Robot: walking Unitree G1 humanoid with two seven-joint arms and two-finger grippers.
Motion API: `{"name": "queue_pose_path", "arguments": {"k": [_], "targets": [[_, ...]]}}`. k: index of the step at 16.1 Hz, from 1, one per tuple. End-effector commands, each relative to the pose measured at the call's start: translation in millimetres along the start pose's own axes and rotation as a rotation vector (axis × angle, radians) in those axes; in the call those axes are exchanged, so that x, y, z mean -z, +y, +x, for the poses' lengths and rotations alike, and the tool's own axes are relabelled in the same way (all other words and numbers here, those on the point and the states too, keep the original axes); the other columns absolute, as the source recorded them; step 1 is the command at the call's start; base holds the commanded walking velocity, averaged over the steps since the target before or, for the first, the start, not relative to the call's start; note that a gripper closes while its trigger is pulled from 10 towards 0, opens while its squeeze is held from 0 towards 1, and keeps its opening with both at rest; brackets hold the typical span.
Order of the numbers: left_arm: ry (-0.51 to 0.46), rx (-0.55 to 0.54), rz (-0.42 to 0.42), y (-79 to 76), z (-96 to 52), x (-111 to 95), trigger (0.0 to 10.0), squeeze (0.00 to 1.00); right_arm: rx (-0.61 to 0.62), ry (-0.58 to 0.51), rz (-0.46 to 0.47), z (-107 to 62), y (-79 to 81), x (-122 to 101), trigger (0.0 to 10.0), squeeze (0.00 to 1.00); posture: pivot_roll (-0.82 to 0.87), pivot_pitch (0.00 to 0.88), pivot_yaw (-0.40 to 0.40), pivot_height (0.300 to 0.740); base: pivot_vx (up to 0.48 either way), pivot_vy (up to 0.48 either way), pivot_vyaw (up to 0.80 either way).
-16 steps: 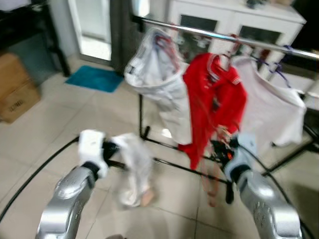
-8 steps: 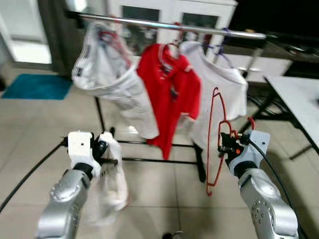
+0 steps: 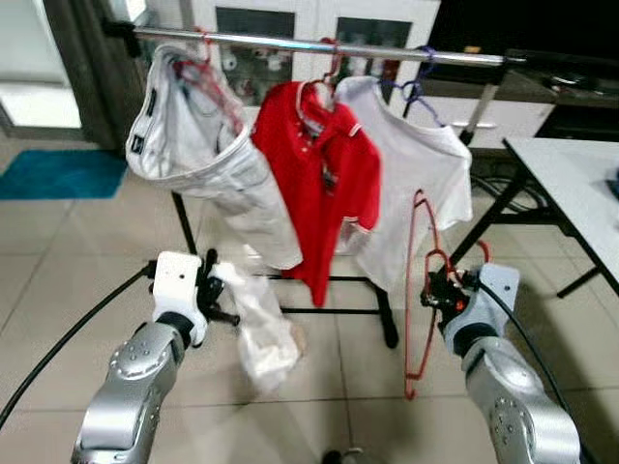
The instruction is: Hang hanger
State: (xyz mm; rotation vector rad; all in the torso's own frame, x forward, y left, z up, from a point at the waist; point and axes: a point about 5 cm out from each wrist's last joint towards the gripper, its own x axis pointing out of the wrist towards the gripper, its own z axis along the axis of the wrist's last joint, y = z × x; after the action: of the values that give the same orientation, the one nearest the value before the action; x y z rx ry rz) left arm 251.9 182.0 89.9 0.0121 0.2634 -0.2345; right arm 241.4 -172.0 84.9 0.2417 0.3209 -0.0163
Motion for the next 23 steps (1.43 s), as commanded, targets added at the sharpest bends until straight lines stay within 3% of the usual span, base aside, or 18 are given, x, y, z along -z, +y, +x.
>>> {"name": "queue_pose_path", "arguments": {"k": [1,7,12,15,23], "targets": [[-0.030,0.022,0.012,-5.1,0.2,-7.7,10.0,0.00,0.005,-0.013,0.000,-1.3,-3.9,-4.2,10.0,0.00,-0.03,0.000,-0.051,0.740,0.000,0.000,-0.80],[-0.034,0.059,0.018,-10.8,-0.2,-7.9,10.0,0.00,-0.022,0.017,-0.027,-6.1,-1.7,-4.5,10.0,0.00,-0.04,0.000,-0.047,0.740,0.000,0.000,-0.80],[-0.045,0.097,0.048,-11.3,3.2,-15.7,10.0,0.00,0.008,0.033,0.026,0.0,2.4,1.8,10.0,0.00,-0.03,0.000,-0.021,0.740,0.000,0.000,-0.80],[-0.040,0.084,0.041,-4.7,4.0,-14.2,10.0,0.00,-0.001,0.033,0.030,-3.4,4.8,4.9,10.0,0.00,-0.04,0.000,0.002,0.740,0.000,0.000,-0.80],[-0.050,0.088,0.040,-8.9,8.9,-14.8,10.0,0.00,-0.001,0.024,0.013,-2.0,3.1,1.6,10.0,0.00,-0.05,0.000,-0.005,0.740,0.000,0.000,-0.80]]}}
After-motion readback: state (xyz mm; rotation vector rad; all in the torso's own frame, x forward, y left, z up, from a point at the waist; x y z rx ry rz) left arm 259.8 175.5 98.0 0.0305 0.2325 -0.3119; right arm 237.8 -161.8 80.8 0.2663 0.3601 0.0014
